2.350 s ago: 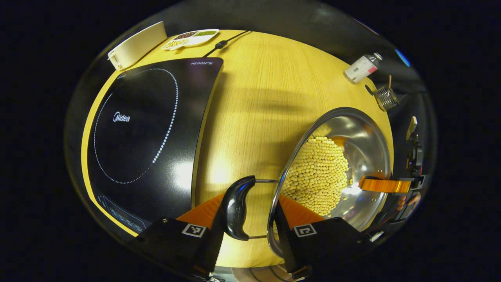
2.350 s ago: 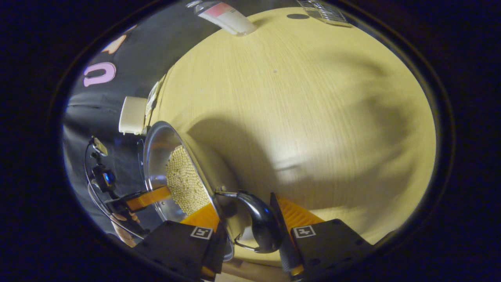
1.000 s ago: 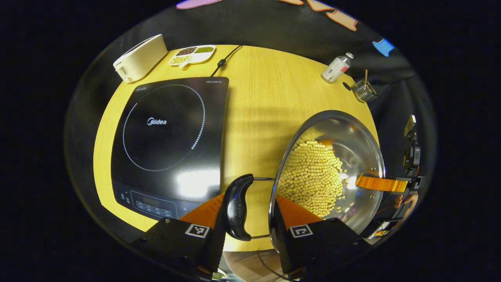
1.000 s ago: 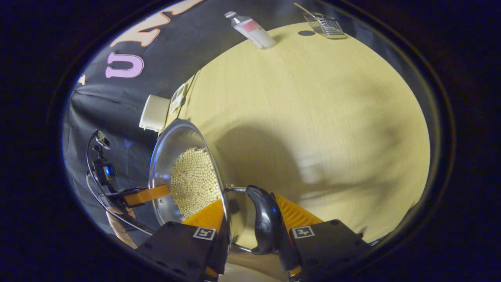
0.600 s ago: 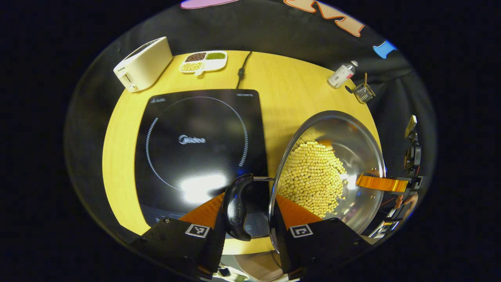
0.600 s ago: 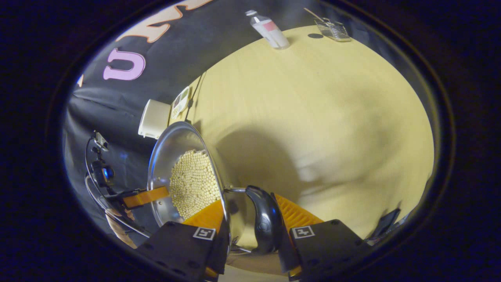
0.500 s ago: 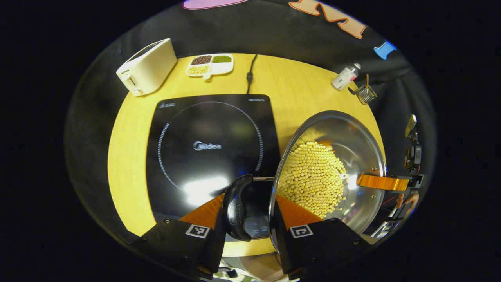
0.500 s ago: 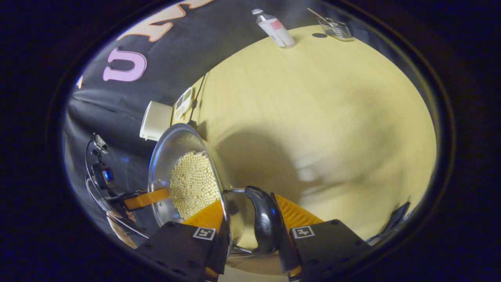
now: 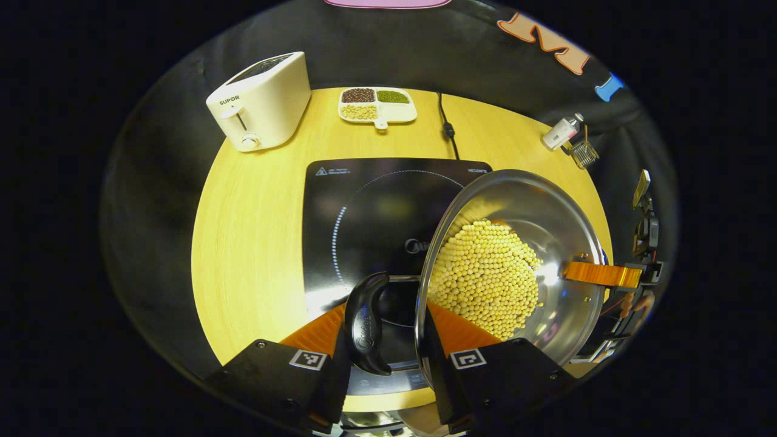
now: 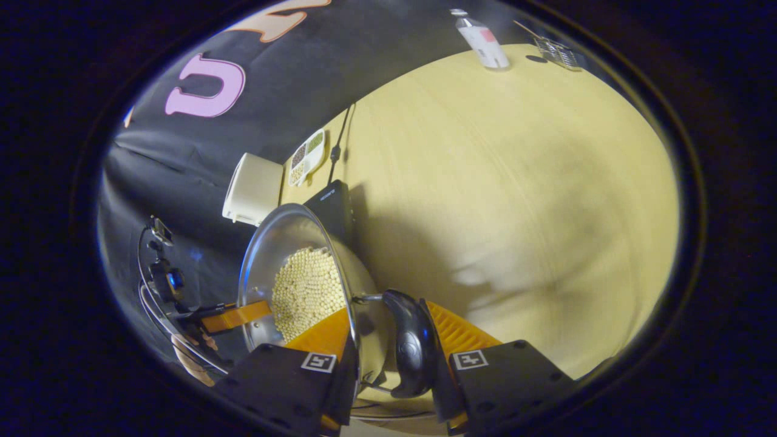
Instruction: First push the handle of the pot to place it horizontally, then grasp the pot with both hands and set it on the induction cooktop.
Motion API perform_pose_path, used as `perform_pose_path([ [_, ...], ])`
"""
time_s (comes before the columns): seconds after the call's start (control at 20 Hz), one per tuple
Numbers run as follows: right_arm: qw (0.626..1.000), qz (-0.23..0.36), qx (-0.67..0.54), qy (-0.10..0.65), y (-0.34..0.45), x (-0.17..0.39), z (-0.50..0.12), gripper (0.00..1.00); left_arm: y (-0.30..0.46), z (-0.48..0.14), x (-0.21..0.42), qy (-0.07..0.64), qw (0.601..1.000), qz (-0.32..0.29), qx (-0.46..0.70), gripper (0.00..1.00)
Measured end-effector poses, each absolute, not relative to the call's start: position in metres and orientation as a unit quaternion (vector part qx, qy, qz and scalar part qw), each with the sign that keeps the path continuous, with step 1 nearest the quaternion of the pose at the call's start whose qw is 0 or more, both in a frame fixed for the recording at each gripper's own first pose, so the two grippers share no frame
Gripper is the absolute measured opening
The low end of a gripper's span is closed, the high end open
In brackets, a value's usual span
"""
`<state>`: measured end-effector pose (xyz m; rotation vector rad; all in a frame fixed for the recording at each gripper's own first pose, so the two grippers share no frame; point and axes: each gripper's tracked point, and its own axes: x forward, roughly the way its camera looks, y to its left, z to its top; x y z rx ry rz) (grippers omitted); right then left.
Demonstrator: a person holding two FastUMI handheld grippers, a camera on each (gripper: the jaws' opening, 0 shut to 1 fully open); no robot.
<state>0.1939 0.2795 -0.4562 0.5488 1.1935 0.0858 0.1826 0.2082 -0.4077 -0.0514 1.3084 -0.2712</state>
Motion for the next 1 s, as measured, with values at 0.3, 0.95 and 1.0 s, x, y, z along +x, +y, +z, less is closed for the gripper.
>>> perform_pose_path([
  [0.3, 0.804, 0.031, 0.241, 0.543, 0.308, 0.214, -0.467, 0.48, 0.236, -0.417, 0.205, 0.581, 0.804, -0.125, -0.023, 0.59],
  [0.95, 0.815, 0.028, 0.222, 0.535, 0.341, 0.239, -0.475, 0.50, 0.271, -0.419, 0.232, 0.538, 0.834, -0.119, -0.006, 0.61],
  [1.0, 0.816, 0.027, 0.221, 0.533, 0.342, 0.241, -0.475, 0.62, 0.272, -0.419, 0.233, 0.535, 0.836, -0.119, -0.006, 0.61],
])
